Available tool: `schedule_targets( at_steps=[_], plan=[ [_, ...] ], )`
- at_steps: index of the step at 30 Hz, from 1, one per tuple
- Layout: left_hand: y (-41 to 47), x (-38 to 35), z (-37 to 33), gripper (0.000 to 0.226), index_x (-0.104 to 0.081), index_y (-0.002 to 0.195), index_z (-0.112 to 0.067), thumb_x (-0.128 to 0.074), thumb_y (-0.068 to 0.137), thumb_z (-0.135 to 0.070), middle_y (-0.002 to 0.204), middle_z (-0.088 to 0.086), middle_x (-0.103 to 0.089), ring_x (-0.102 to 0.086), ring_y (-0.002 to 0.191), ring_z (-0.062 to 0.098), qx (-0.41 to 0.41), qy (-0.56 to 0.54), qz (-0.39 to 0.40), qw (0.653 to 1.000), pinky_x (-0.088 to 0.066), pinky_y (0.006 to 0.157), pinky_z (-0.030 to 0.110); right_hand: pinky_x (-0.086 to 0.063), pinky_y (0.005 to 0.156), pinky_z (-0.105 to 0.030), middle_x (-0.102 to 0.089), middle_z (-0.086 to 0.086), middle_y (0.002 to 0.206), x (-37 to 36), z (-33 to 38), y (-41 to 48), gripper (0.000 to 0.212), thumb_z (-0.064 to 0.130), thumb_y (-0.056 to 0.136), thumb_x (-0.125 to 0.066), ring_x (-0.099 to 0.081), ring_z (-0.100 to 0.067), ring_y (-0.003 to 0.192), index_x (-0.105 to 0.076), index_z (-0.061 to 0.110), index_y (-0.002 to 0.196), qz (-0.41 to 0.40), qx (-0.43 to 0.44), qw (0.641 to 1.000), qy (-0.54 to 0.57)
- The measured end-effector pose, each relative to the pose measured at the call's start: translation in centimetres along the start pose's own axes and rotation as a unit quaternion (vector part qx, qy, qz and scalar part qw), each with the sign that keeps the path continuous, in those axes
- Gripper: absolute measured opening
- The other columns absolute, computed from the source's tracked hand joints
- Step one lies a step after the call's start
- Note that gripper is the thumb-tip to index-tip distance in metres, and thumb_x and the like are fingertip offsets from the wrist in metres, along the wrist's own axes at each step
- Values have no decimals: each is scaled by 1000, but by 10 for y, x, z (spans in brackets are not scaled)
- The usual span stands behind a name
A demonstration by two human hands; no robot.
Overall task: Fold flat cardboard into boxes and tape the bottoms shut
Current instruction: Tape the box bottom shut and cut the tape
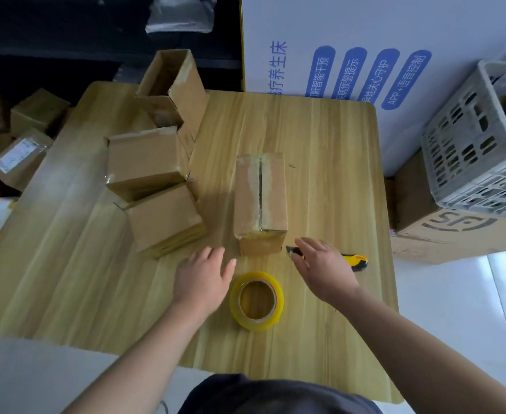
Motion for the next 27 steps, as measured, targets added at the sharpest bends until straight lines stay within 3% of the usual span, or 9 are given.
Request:
schedule_targets(
  at_steps=[3, 8, 13, 15, 18, 21, 25, 27],
  plan=[
    [-20, -31, -5, 54, -42, 140, -24, -30, 97, -54, 136, -2, -52, -52, 119, 22, -38, 19, 46, 998, -41, 94, 35, -25, 113, -31, -48, -2, 144, -36, 4, -17, 49, 42, 100, -41, -41, -24, 134, -44, 17, 142, 44, 28, 998, -31],
    [-43, -83, -20, 68, -27, 146, -32, -47, 88, -61, 151, 4, -30, -42, 128, 28, -83, 18, 177, 980, -39, 101, 41, -26, 113, -31, -34, 0, 153, -82, 12, -42, 57, 36, 102, -38, -32, -23, 139, -17, 26, 153, 151, 62, 985, -50],
    [-47, -104, -22, 73, -44, 137, -30, -59, 77, -69, 159, 13, -5, -41, 132, 33, -81, 12, 260, 962, -40, 105, 39, -32, 111, -32, -30, 4, 156, -90, 11, -49, 63, 33, 102, -42, -32, -21, 140, -6, 31, 154, 163, 71, 983, -37],
    [-46, -106, -18, 64, -51, 130, -28, -67, 77, -60, 160, 10, -2, -44, 131, 31, -76, -30, 268, 960, -41, 103, 36, -32, 111, -32, -31, 5, 155, -90, 12, -51, 63, 31, 102, -43, -31, -20, 140, -6, 32, 154, 159, 79, 983, -36],
    [-45, -102, -13, 40, -62, 109, -29, -76, 75, -45, 157, 6, -16, -42, 134, 25, -52, -168, 258, 950, -37, 102, 27, -36, 109, -33, -34, 6, 154, -88, 9, -51, 62, 32, 101, -43, -37, -20, 137, -9, 35, 153, 163, 77, 984, 0],
    [-45, -92, -7, 35, -64, 97, -30, -81, 70, -44, 129, -2, -46, -50, 120, 18, -22, -299, 251, 920, -41, 92, 23, -45, 101, -37, -44, 3, 147, -81, -2, -48, 59, 37, 100, -44, -51, -22, 126, -14, 43, 151, 170, 43, 982, 76],
    [-43, -86, -1, 62, -62, 97, -24, -73, 52, -66, 101, -5, -63, -60, 89, 11, 42, -421, 248, 872, -47, 72, 25, -45, 100, -32, -51, 4, 141, -62, -1, -43, 54, 36, 99, -47, -54, -13, 122, -26, 43, 148, 136, 33, 979, 147],
    [-43, -83, -5, 70, -64, 95, -16, -73, 46, -66, 94, 1, -67, -64, 85, 16, 71, -501, 244, 827, -53, 76, 33, -43, 100, -27, -51, 6, 140, -54, 4, -43, 58, 27, 97, -52, -53, -9, 122, -28, 41, 148, 124, 40, 977, 168]
  ],
)
Point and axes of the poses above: each hand's wrist, its own y-axis towards the middle knuckle, its own x-axis out of the back of the hand, z = x × y, the point moved 8 cm from there along y, towards the middle knuckle
